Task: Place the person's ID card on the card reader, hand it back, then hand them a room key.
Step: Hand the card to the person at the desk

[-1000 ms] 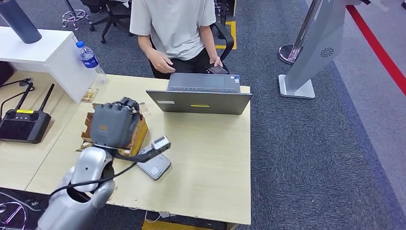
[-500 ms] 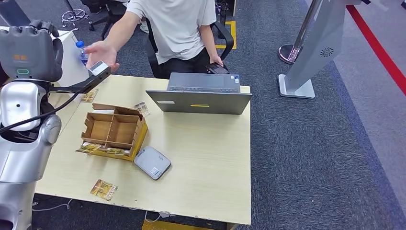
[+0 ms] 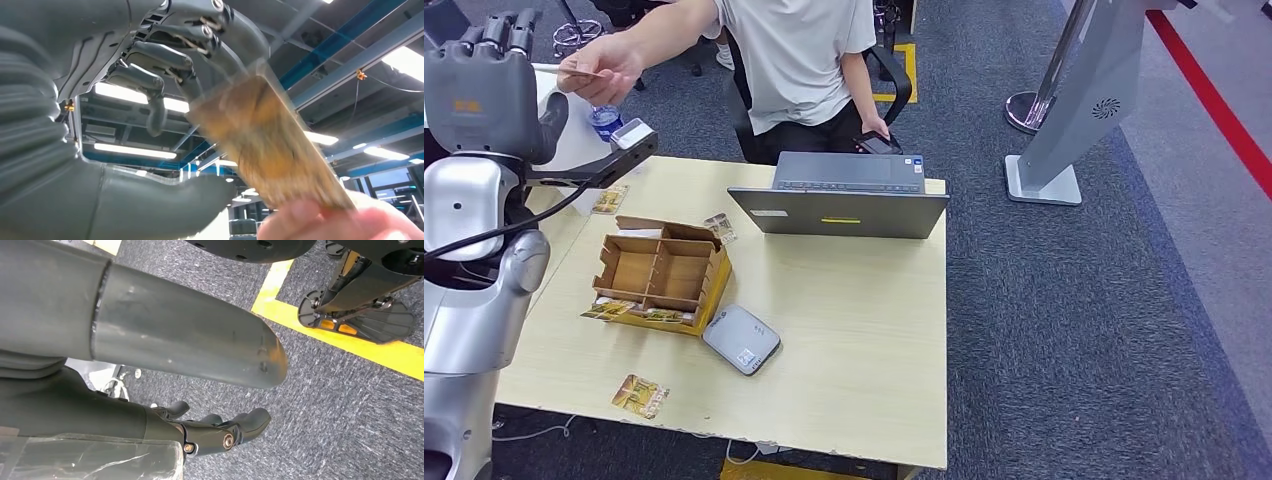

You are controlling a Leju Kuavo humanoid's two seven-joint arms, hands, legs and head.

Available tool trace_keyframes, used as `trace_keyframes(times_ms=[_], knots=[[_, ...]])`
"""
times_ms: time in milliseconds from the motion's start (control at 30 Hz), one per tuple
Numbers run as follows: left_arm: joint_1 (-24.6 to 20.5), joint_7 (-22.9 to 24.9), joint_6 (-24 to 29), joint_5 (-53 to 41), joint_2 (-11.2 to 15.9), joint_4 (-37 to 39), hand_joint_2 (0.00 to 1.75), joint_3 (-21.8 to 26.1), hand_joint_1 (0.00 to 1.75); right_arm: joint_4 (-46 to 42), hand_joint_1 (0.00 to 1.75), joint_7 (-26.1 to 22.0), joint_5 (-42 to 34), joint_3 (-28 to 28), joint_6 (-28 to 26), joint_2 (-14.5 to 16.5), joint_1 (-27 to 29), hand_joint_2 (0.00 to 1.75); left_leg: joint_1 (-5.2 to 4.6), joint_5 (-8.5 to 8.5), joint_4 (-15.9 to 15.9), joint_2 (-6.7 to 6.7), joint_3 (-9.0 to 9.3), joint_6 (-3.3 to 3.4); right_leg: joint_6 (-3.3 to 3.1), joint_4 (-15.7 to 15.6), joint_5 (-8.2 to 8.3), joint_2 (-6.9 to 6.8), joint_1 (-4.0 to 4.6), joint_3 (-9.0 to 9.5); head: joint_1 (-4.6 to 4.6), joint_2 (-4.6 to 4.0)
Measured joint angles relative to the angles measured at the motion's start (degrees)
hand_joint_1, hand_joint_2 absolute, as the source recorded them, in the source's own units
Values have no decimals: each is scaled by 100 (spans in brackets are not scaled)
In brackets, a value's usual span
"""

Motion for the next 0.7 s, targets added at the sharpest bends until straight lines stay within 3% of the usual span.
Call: trace_keyframes(times_ms=[300, 500, 600, 700], knots=[[16, -1, 1, 116, -34, -174, 175, -54, 0, 0, 0, -13, -1, 0, -9, 0, 0, 0, 0, 0, 0, 1, -2, 0, 0, 0, 0, 1, 0, -1, -1, 0], [326, -197, -83, 489, 5, -605, 175, -146, 0, 0, 0, -37, -97, -12, -26, 3, 2, 0, -1, -2, -1, 2, -4, 0, 0, 0, -1, 4, -1, 0, 1, 0], [884, -550, -450, 1061, 304, -1109, 175, -212, 0, 0, 0, -60, -301, -98, -73, 16, 19, 0, -1, -9, -6, 22, 3, -6, 0, 1, -2, 27, -2, 1, 0, 0], [1722, -876, -599, 1549, 846, -1668, 175, -269, 0, 0, 0, -49, -484, -248, -110, 33, 60, 0, 0, -16, -13, 39, 10, -10, -6, 1, -8, 46, -2, -4, -4, 0]])
